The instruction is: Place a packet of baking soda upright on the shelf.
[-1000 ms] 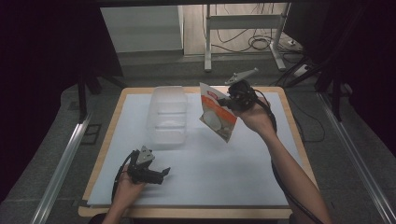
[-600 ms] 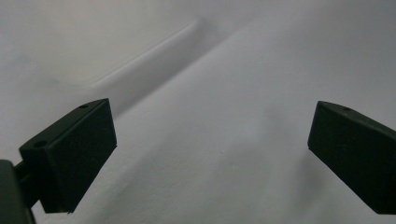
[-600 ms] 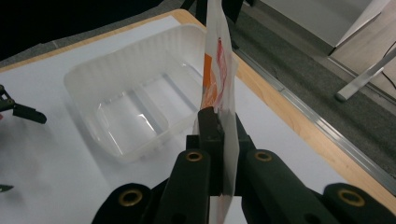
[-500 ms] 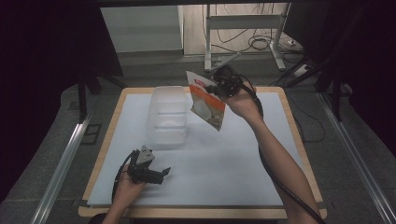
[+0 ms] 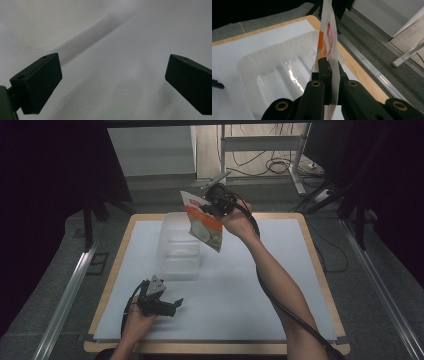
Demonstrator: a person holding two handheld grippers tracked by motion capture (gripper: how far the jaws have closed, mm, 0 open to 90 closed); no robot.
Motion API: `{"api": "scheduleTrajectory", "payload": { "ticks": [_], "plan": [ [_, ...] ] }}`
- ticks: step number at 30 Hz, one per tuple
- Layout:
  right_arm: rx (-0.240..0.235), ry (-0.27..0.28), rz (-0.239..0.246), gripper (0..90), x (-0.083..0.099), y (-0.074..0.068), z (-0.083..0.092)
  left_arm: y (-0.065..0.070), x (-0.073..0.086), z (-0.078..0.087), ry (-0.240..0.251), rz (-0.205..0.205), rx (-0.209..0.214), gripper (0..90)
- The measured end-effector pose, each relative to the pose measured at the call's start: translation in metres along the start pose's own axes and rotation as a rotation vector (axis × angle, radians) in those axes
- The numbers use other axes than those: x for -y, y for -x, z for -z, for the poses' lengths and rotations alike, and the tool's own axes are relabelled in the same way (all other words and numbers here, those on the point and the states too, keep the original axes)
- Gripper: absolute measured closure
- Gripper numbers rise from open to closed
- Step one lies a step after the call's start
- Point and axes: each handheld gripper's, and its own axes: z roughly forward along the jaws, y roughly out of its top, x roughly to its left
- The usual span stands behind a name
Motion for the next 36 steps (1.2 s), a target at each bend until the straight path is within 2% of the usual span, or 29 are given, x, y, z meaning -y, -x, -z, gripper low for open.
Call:
{"api": "scheduleTrajectory", "payload": {
  "ticks": [3, 4, 5, 13, 23, 30, 32, 36],
  "plan": [
    [-0.005, 0.006, 0.012, 89.4, -0.004, -0.001, -0.008, 0.0, 0.0, 0.0, 0.001, -0.001, 0.0, 0.8],
    [-0.005, 0.003, 0.03, 89.4, -0.008, -0.002, -0.015, 0.0, 0.0, 0.0, 0.002, 0.0, 0.002, 0.8],
    [-0.005, 0.003, 0.03, 89.4, -0.008, -0.002, -0.015, 0.0, 0.0, -0.001, 0.001, -0.001, 0.002, 0.8],
    [-0.019, -0.003, 0.058, 89.3, -0.023, -0.009, -0.048, 0.001, -0.001, -0.002, 0.005, 0.002, 0.005, 0.8],
    [-0.044, 0.02, 0.054, 89.3, -0.035, -0.024, -0.075, 0.001, -0.001, -0.002, 0.009, 0.001, 0.013, 0.8],
    [-0.063, -0.004, 0.043, 89.2, -0.025, -0.029, -0.091, 0.002, -0.002, -0.002, 0.003, -0.01, 0.012, 0.8],
    [-0.079, -0.007, 0.015, 89.0, -0.015, -0.027, -0.099, 0.001, -0.002, -0.002, -0.005, -0.017, 0.014, 0.8],
    [-0.074, -0.02, -0.022, 88.7, -0.005, -0.024, -0.104, 0.002, -0.002, -0.002, -0.005, -0.015, 0.014, 0.8]
  ]
}}
